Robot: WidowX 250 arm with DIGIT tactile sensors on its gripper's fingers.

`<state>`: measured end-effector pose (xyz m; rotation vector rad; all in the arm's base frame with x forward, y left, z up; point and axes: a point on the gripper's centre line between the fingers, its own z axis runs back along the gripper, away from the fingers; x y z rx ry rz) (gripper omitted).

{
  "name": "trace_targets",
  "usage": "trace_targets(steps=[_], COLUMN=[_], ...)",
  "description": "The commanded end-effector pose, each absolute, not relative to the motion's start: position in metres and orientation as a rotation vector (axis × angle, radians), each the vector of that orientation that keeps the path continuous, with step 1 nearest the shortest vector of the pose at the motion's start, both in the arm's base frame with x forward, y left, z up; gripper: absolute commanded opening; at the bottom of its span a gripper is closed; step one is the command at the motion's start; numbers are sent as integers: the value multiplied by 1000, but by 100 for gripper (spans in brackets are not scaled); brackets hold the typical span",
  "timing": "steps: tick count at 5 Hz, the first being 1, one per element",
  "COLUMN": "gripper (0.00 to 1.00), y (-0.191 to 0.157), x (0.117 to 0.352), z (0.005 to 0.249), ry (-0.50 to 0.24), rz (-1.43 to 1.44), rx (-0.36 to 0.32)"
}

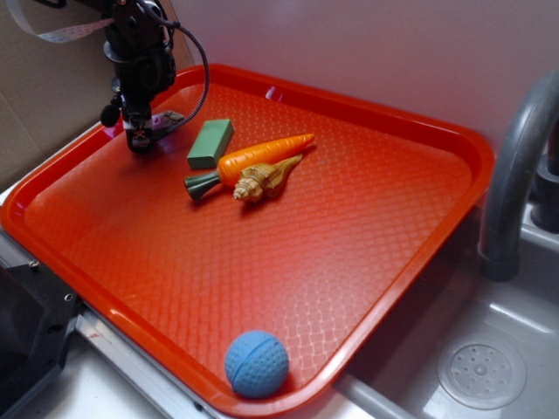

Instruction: Grab the wood chip.

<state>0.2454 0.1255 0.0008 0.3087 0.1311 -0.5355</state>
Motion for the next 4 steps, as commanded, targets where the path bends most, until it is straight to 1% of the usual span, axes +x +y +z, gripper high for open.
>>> trace_targets(steps=[1, 2, 3, 4], gripper=[0, 0, 0, 0], y=[97, 48, 13, 6], x=[233, 240, 243, 241], z=[5, 56, 101, 112], ry=[81, -60, -115, -138], rz=[-560, -599, -603, -615], rx=[210, 154, 81, 76])
